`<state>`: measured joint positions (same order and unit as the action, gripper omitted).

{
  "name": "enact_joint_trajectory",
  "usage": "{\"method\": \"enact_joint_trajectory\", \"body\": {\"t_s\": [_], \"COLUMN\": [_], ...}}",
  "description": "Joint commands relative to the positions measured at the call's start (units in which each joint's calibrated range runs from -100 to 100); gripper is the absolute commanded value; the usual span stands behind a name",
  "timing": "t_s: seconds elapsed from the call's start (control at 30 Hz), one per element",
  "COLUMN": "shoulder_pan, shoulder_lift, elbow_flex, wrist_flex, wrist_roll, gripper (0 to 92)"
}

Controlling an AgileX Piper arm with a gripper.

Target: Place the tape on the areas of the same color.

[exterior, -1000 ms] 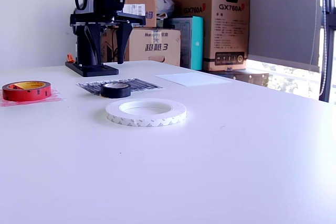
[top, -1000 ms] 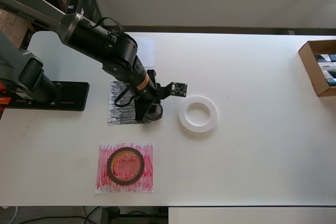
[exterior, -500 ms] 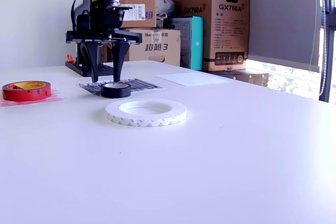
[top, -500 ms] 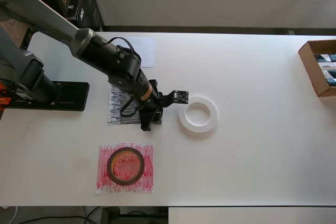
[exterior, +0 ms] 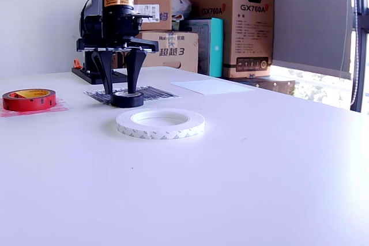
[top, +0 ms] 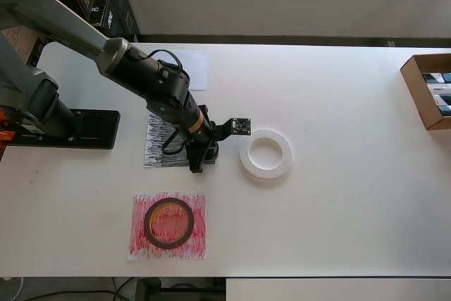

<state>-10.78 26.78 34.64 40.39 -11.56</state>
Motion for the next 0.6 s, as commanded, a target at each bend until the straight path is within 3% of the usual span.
{"method": "enact_joint_trajectory", "body": {"t_s": [0.0, 0.57], "shoulder_pan": [-0.42, -1.6], "shoulder_lift": [-0.4, -2.93], "elbow_flex": [0.48, 4.3], "wrist_flex": [0.38, 0.3], "wrist_roll": [0.35, 0.27], "gripper": [50.3, 50.3]}}
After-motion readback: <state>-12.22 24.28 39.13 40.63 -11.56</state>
